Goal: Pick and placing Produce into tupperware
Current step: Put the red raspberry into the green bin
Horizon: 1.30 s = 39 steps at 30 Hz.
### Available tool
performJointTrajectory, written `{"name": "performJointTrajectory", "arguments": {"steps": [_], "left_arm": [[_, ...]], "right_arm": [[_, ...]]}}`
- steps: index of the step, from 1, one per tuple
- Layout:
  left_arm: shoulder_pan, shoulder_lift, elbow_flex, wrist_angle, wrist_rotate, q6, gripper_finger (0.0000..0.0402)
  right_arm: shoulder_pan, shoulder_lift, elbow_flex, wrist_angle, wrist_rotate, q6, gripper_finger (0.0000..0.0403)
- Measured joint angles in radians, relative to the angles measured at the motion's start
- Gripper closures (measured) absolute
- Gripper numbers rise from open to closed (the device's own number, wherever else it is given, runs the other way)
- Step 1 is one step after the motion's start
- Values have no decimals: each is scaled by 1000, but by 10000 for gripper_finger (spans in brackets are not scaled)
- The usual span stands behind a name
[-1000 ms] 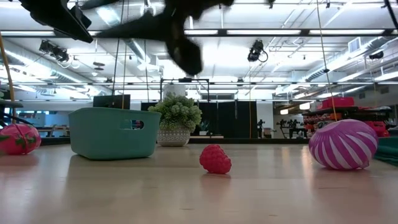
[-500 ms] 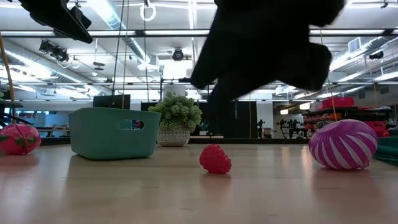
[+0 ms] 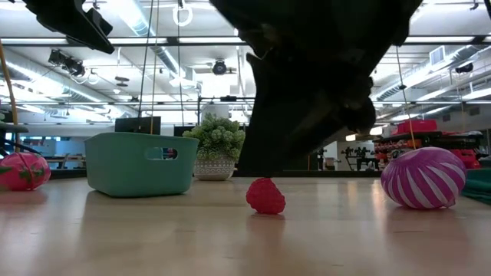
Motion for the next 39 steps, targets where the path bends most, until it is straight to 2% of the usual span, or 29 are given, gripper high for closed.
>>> {"name": "performJointTrajectory", "arguments": {"steps": [25,33,39], "left_arm": [[0,0,0,-16,0,-2,344],[0,0,0,-19,0,-1,340],[0,0,0,-20,0,-1,348]], "right_arm": [[16,48,-15,31,-13,102,254],[23,80,-13,71,52,102,254],[21,79,-13,78,42,79,260]]}}
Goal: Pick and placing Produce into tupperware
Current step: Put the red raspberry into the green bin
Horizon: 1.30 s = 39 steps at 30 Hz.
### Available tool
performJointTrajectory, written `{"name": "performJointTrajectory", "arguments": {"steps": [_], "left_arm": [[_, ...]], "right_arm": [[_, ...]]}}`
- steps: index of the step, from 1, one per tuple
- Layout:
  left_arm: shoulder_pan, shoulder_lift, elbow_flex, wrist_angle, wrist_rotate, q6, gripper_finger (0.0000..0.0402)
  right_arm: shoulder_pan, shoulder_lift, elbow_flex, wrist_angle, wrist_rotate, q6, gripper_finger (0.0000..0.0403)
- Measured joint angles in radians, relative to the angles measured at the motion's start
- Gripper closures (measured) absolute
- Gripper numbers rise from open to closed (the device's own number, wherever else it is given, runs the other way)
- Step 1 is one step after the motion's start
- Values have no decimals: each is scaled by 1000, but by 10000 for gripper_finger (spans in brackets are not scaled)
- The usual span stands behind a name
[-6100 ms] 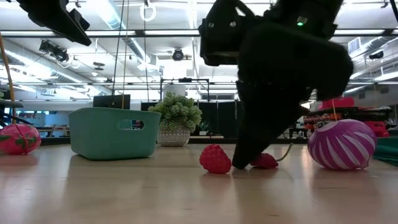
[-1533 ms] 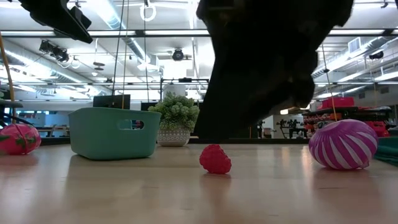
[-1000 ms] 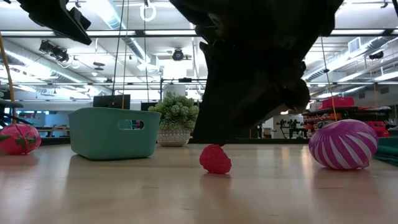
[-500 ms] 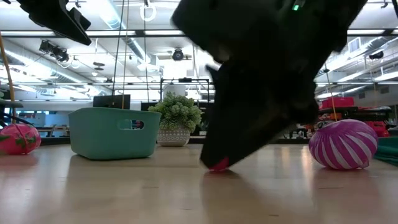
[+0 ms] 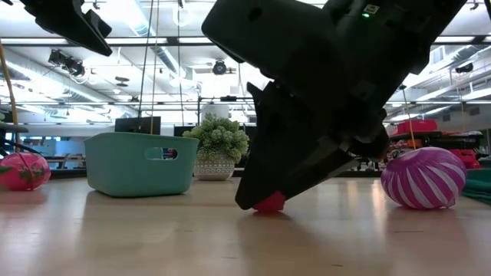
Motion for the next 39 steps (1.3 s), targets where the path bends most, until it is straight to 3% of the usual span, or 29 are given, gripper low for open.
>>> {"name": "performJointTrajectory", "arguments": {"steps": [9,16,26,30,39], "left_arm": [[0,0,0,0,0,0,342],[0,0,0,0,0,0,343],[0,0,0,1,0,0,344],[0,0,0,1,0,0,340],[0,0,0,1,0,1,350]], "right_arm": [[-1,0,0,1,-1,9,297],[-2,4,-3,42,11,11,299],[-36,-3,13,60,148,-37,300],[-76,-45,15,95,238,-87,300],[-201,-90,15,156,304,-175,300]]}}
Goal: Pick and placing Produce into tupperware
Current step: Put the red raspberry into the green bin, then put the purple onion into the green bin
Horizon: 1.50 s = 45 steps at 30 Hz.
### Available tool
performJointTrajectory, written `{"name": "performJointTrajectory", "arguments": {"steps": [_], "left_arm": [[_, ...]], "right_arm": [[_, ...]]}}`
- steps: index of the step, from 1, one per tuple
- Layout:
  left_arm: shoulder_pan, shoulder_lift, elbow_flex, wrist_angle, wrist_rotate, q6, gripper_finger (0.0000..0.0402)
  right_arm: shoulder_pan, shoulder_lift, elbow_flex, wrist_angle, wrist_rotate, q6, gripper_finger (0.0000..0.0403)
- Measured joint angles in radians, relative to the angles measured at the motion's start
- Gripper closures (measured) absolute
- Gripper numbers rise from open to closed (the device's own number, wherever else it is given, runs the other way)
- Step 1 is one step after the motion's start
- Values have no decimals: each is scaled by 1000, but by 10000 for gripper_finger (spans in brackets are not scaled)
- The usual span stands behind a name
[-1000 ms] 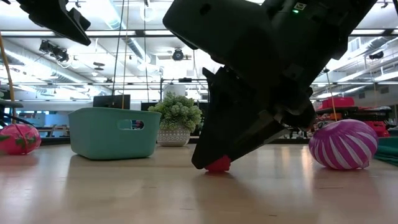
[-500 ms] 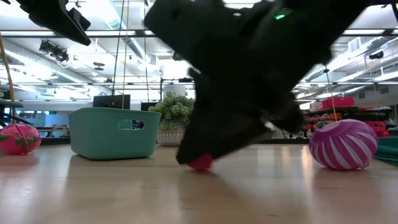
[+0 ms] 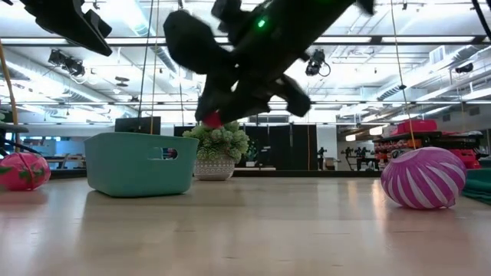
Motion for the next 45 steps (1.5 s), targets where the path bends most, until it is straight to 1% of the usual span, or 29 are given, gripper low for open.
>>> {"name": "performJointTrajectory", "arguments": {"steps": [2,3,5,7,9,12,16,20,24,27,34,39,41,42,44,45], "left_arm": [[0,0,0,2,0,0,350],[0,0,0,1,0,0,350],[0,0,0,2,0,0,349],[0,0,0,1,0,1,346],[0,0,0,0,0,1,343],[0,0,0,-1,0,1,343],[0,0,0,-1,0,2,349],[0,0,0,-1,0,2,350],[0,0,0,3,0,1,344],[0,0,0,4,0,-1,341],[0,0,0,5,0,-2,346],[0,0,0,5,0,-2,347],[0,0,0,5,0,-2,345],[0,0,0,5,0,-2,344],[0,0,0,5,0,-2,341],[0,0,0,5,0,-2,341]], "right_arm": [[-33,0,0,43,-28,-2,300],[-50,0,0,73,-63,-3,300],[-83,5,0,151,-171,-34,300],[-106,17,0,227,-280,-98,300],[-114,25,0,286,-345,-155,300],[-109,25,1,283,-356,-217,300],[-94,25,2,216,-361,-279,300],[-79,25,2,113,-364,-288,300],[-76,24,2,115,-360,-297,298],[-81,24,2,111,-357,-315,284],[-87,24,2,113,-355,-323,232],[-85,24,2,113,-357,-316,219],[-81,24,2,113,-385,-293,219],[-78,24,2,112,-416,-285,220],[-69,23,2,113,-502,-255,223],[-64,23,2,113,-562,-229,224]]}}
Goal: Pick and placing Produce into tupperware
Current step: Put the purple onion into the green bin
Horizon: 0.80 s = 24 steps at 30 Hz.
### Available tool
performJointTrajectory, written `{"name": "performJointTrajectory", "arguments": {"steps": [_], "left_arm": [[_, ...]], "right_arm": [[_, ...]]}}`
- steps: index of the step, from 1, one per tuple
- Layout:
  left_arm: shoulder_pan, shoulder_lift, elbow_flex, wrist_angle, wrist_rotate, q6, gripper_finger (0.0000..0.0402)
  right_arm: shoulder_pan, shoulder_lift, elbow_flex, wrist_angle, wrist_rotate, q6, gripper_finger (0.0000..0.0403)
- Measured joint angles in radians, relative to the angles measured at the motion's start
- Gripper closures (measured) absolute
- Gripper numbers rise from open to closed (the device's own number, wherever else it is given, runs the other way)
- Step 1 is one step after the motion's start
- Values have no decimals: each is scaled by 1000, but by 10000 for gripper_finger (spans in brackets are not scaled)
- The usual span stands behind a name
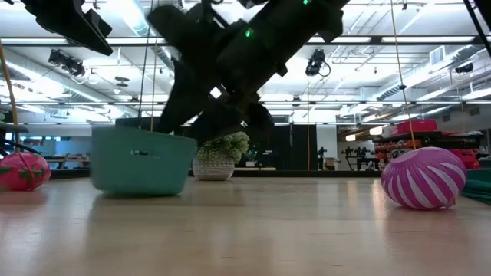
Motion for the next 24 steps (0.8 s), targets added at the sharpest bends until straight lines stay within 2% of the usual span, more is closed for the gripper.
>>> {"name": "performJointTrajectory", "arguments": {"steps": [4,6,9,13,16,20,24], "left_arm": [[0,0,0,0,0,0,342],[0,0,0,0,0,0,346],[0,0,0,1,0,1,350],[0,0,0,2,0,1,350],[0,0,0,2,0,1,345],[0,0,0,2,0,1,341],[0,0,0,2,0,0,341]], "right_arm": [[32,0,0,-13,-219,71,228],[49,-2,0,-14,-264,67,229],[66,-14,0,-21,-268,37,229],[66,-57,0,-27,-181,-106,229],[63,-104,0,-8,-155,-180,229],[63,-150,0,45,-157,-219,229],[33,-182,0,166,-93,-294,229]]}}
